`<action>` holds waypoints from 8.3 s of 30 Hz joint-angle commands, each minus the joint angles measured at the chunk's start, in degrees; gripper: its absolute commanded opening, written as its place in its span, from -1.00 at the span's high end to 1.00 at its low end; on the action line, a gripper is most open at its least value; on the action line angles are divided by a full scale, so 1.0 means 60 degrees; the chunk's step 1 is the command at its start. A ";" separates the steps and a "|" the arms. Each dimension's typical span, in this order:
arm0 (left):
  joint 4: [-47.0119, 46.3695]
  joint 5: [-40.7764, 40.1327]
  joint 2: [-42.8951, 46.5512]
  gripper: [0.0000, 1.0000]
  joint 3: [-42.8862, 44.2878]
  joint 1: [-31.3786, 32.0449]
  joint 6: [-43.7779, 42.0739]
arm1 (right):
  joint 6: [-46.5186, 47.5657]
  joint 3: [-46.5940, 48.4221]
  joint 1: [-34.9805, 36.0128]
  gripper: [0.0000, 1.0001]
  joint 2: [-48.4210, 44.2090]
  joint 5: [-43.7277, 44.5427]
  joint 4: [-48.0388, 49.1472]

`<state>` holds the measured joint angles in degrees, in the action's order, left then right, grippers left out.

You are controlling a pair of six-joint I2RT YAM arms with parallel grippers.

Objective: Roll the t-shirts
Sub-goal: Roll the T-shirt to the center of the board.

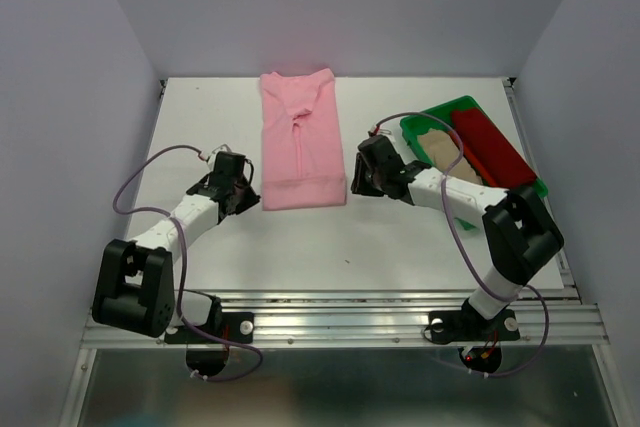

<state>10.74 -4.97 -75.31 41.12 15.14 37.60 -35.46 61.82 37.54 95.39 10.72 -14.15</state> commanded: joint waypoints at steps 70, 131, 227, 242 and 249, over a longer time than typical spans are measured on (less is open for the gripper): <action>-0.1307 0.1634 -0.0443 1.00 -0.0775 -0.0208 0.0485 | -0.1165 -0.0957 -0.0148 0.99 0.0874 -0.1699 0.1495; 0.0246 0.1883 -0.0061 1.00 -0.0262 0.0055 0.1072 | -0.1619 -0.1646 0.0145 0.06 0.0023 -0.2886 0.1186; 0.0978 0.3171 -0.0970 1.00 0.0940 -0.0384 0.1306 | -0.1443 -0.0561 -0.0675 0.93 -0.0020 -0.3251 0.1025; 0.1110 0.1447 0.0173 0.32 0.1129 -0.0020 0.0486 | -0.1121 -0.0315 -0.0501 0.05 -0.0182 -0.2667 0.0880; 0.0599 0.1852 -0.0455 1.00 0.1466 0.0670 0.0383 | -0.0887 0.0594 -0.0412 0.75 0.0462 -0.2622 0.0909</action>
<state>16.43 5.69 -76.60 48.05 17.65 41.21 -42.15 61.87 34.39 96.60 -6.28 -9.91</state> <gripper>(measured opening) 0.026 0.162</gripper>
